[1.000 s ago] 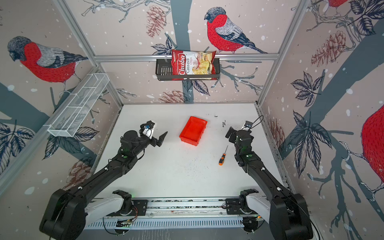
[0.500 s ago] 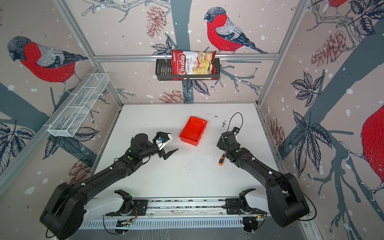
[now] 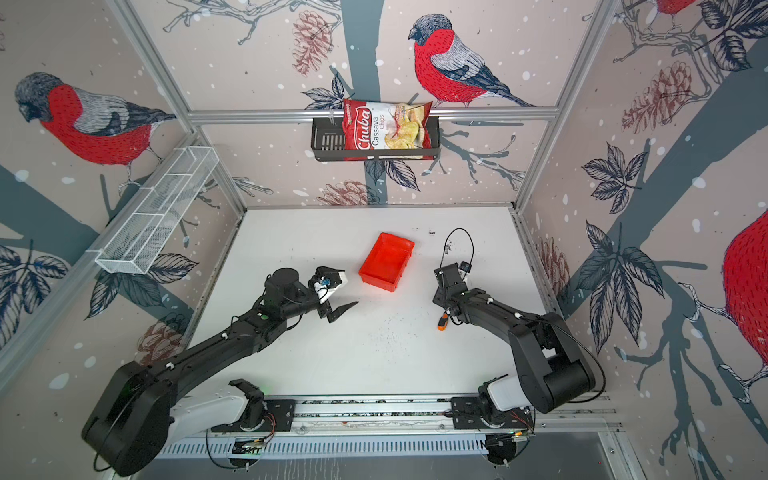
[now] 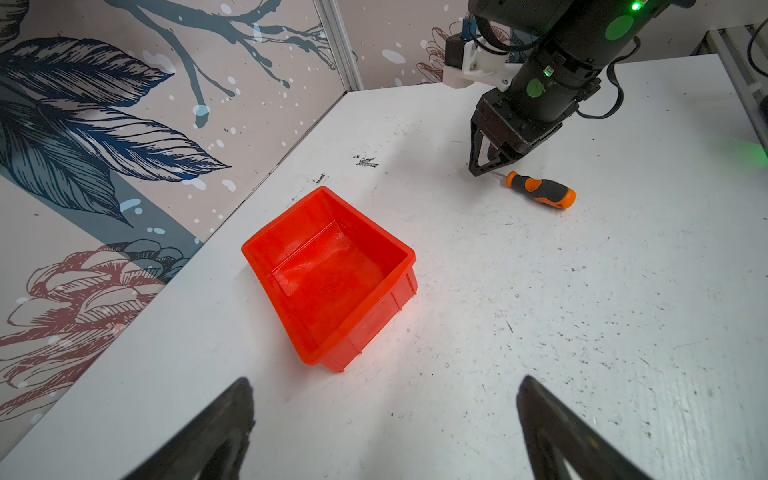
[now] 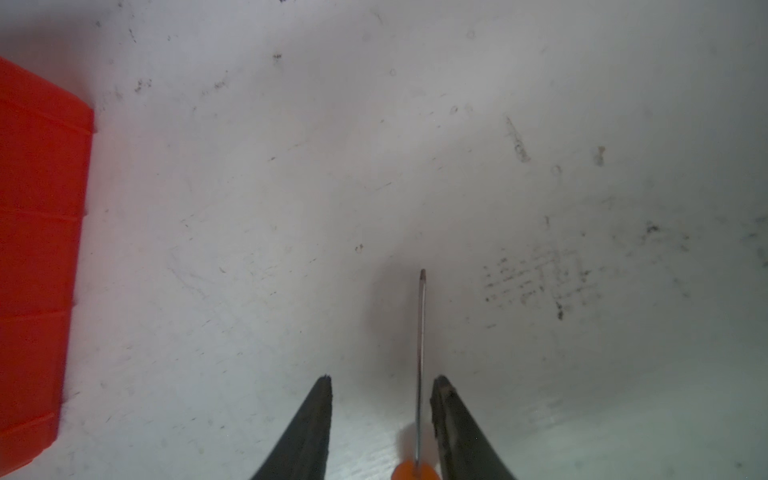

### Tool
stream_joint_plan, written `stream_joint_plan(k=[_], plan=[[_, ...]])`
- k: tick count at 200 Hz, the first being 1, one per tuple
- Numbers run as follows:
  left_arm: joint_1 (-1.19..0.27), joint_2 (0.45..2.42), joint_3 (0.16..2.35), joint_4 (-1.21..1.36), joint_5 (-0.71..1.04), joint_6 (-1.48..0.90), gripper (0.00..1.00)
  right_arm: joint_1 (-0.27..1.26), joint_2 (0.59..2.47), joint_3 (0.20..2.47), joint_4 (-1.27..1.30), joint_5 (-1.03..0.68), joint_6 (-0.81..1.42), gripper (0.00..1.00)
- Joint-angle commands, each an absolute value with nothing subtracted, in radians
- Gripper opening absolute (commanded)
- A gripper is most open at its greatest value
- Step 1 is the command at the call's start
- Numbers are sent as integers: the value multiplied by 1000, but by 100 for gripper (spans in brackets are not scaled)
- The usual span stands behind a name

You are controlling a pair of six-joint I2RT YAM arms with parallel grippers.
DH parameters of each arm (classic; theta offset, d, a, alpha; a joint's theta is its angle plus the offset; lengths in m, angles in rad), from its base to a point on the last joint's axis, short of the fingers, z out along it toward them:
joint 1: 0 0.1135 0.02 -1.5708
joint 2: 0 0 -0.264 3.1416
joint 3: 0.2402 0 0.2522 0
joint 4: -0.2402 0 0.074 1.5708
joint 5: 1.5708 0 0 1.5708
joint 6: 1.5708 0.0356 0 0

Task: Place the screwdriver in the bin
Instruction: 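Lower the right gripper and close it on the screwdriver's orange handle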

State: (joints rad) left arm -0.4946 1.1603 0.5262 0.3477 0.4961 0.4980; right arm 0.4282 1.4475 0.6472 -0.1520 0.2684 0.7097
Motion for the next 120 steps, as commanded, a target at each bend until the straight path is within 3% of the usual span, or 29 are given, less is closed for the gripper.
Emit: stream_joint_plan(k=[1, 38, 120], plan=[[-496, 1166, 529, 347, 504, 507, 97, 423, 1467, 652, -172, 270, 729, 39], [-497, 1167, 530, 343, 502, 506, 97, 416, 1495, 655, -169, 267, 726, 34], [-497, 1174, 535, 358, 492, 493, 97, 405, 1486, 653, -171, 281, 729, 4]])
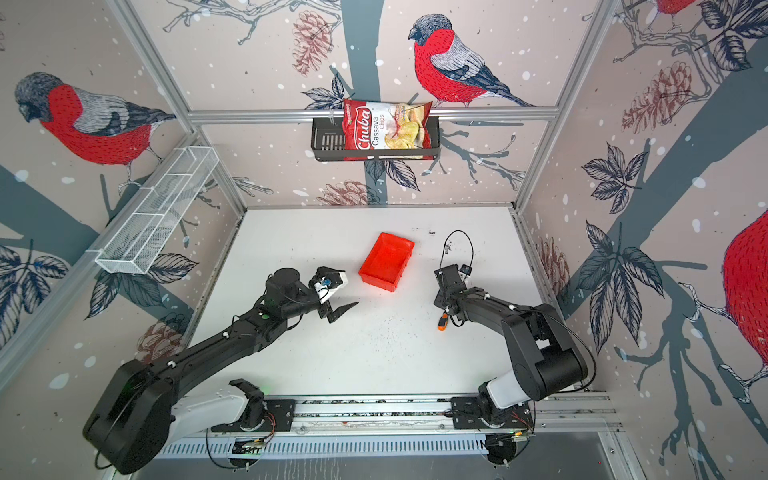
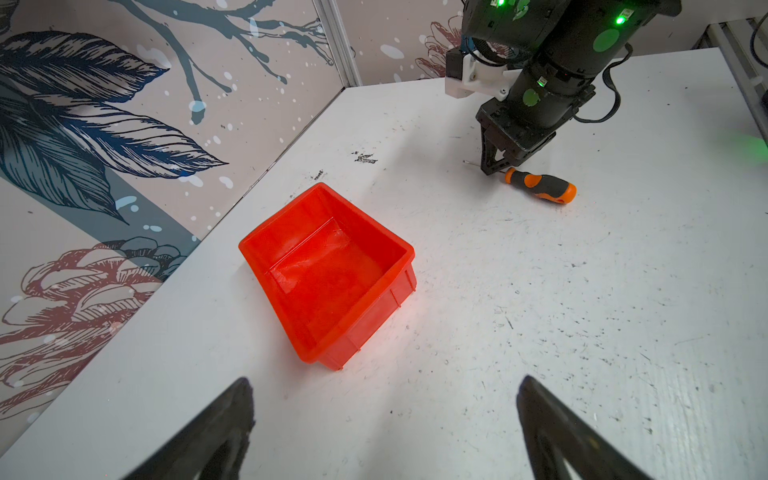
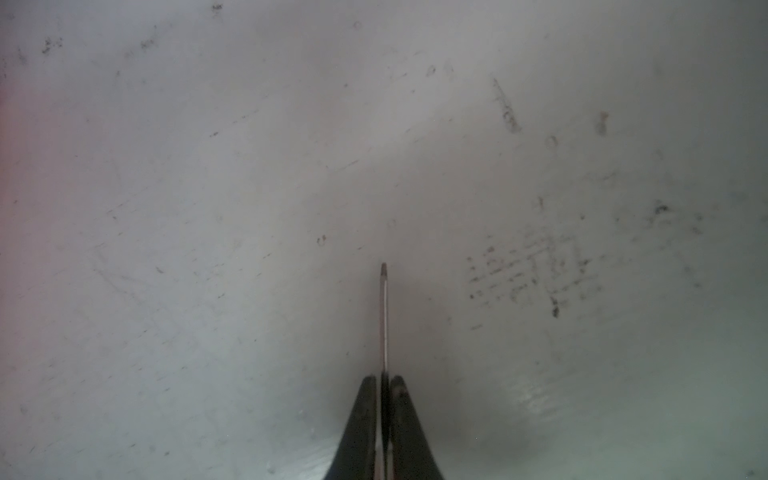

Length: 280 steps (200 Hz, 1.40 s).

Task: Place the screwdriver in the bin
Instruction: 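Lower the right gripper and close it on the screwdriver's orange handle, then lift the screwdriver with the right gripper toward the left gripper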

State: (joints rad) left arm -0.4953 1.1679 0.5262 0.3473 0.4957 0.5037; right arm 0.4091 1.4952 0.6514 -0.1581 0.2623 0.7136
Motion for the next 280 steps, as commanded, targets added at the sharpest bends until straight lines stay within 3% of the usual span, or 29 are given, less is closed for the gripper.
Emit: stream_joint_plan(k=[1, 135, 186, 215, 280], plan=[[-496, 1175, 535, 358, 492, 492, 97, 404, 1485, 653, -171, 281, 729, 3], [-523, 1212, 573, 360, 411, 421, 97, 392, 1340, 627, -66, 248, 715, 0], [-527, 1288, 648, 390, 373, 215, 97, 384, 1225, 628, 87, 216, 600, 0], [-556, 1356, 660, 559, 281, 22, 98, 367, 1192, 655, 189, 181, 509, 0], [-606, 1463, 729, 811, 376, -286, 97, 364, 1145, 645, 555, -73, 511, 0]])
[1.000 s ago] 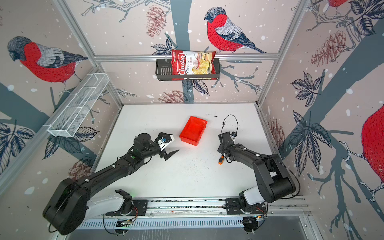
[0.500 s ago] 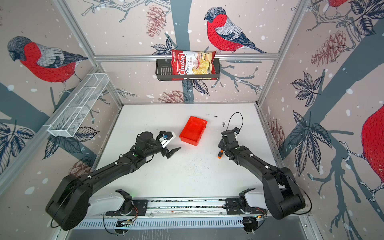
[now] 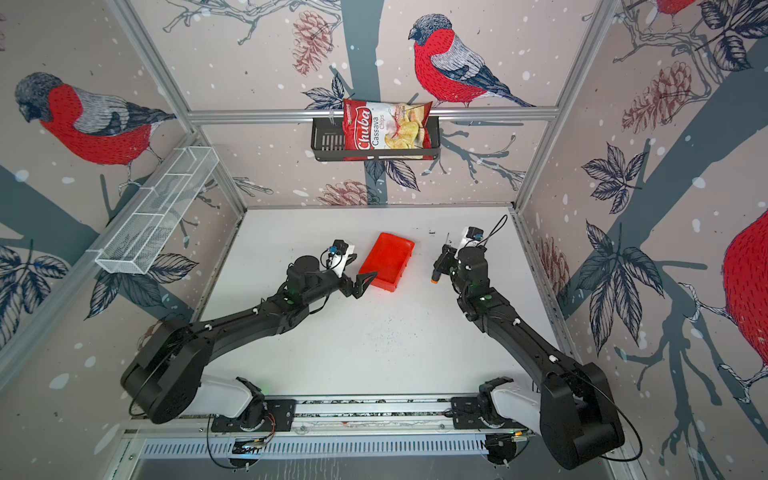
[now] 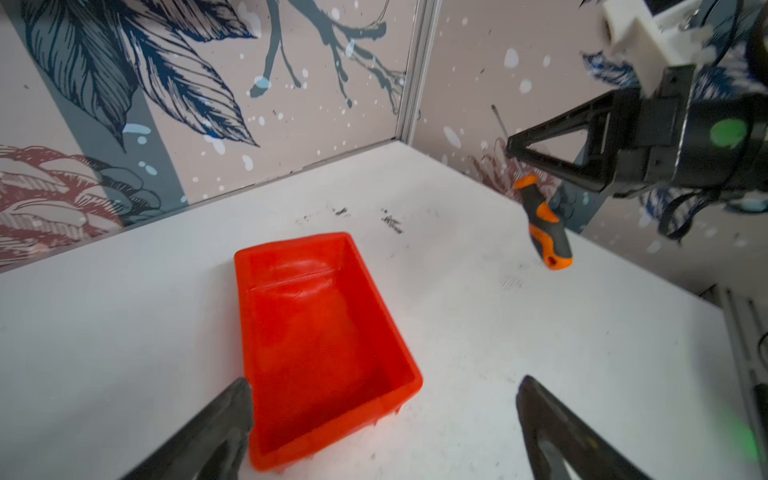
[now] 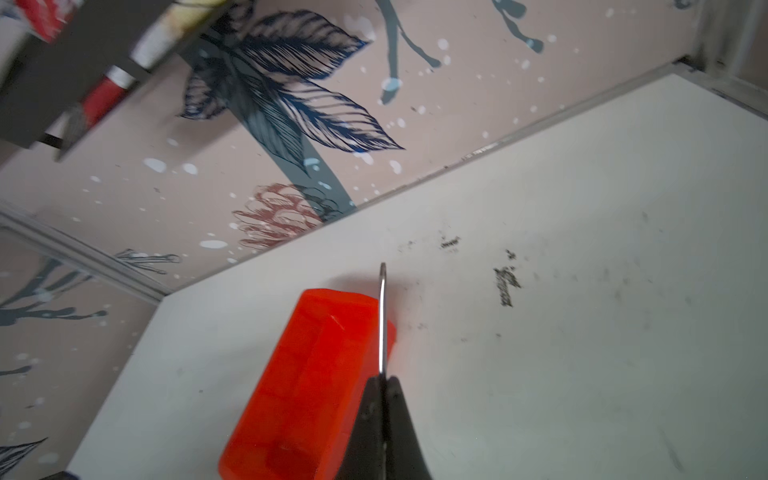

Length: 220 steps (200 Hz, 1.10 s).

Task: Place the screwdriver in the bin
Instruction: 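Lift the screwdriver with the right gripper toward the left gripper, then close the left gripper on the screwdriver handle while the right gripper holds it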

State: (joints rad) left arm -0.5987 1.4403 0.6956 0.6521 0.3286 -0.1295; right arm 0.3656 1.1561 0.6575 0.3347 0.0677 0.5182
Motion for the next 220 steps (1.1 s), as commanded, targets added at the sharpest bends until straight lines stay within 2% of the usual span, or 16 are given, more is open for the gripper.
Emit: stream_joint_plan(k=[1, 49, 100, 127, 174, 220], plan=[[-606, 1464, 730, 813, 376, -293, 97, 364, 1145, 644, 560, -80, 513, 0], [-612, 1558, 792, 1049, 509, -535, 97, 365, 1155, 610, 784, -296, 605, 0], [-638, 1630, 849, 1159, 572, -629, 88, 386, 1206, 580, 1067, -478, 703, 0], [-662, 1649, 870, 1159, 609, -644, 84, 416, 1232, 596, 1117, -497, 705, 0], [-703, 1679, 887, 1196, 619, -687, 65, 452, 1249, 618, 1121, -508, 690, 0], [-732, 1696, 887, 1239, 616, -685, 53, 466, 1249, 619, 1133, -499, 683, 0]])
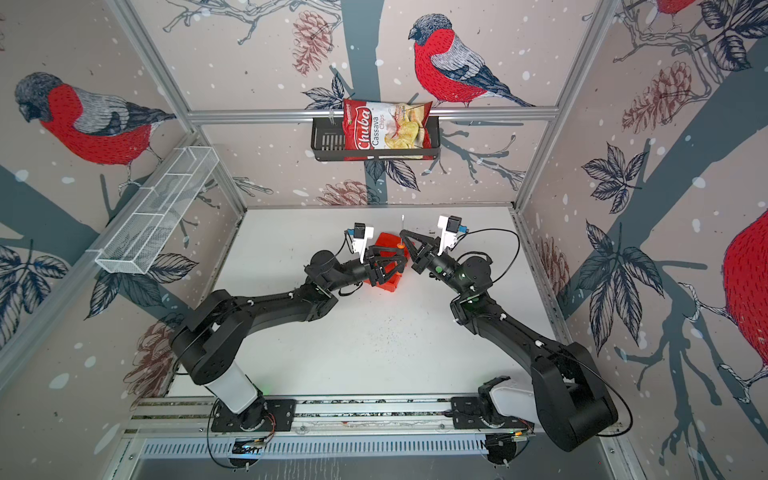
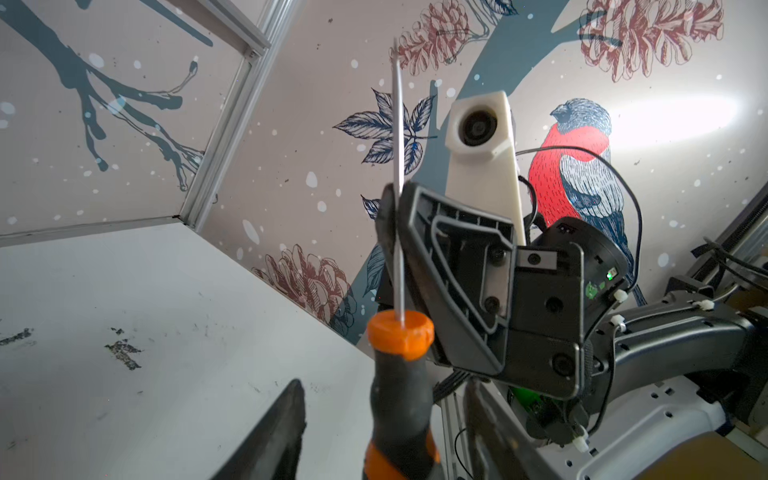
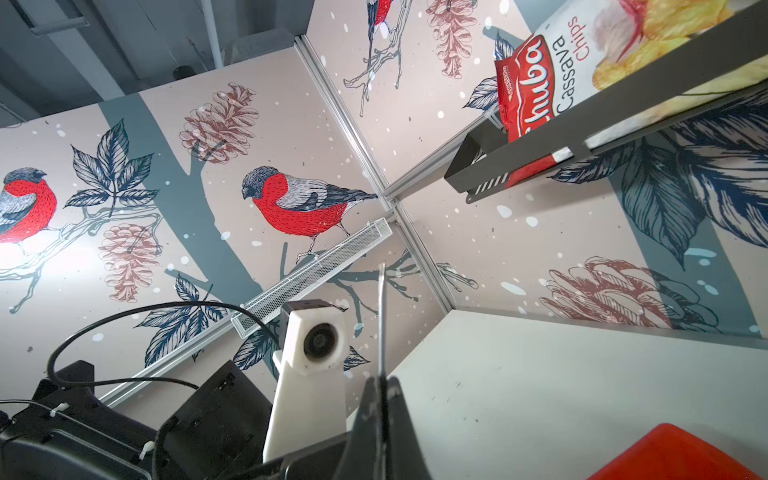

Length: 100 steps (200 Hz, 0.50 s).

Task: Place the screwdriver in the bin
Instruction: 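Close the left gripper on the screwdriver handle while the right gripper holds it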

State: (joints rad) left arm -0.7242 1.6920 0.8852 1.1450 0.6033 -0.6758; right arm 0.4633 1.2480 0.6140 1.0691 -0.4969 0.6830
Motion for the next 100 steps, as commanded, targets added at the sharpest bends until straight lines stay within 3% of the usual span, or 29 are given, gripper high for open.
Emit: stream_joint_plan(k=[1, 66, 100], plan=[[-732, 1696, 887, 1240, 616, -687, 53, 466, 1249, 618, 1133, -499, 683, 0], [-732, 1673, 869, 1200, 584, -646, 38, 468, 1244, 607, 1110, -477, 666, 0], [-732, 1667, 865, 1192, 582, -637, 20, 468, 1248, 608, 1105, -466, 663, 0]])
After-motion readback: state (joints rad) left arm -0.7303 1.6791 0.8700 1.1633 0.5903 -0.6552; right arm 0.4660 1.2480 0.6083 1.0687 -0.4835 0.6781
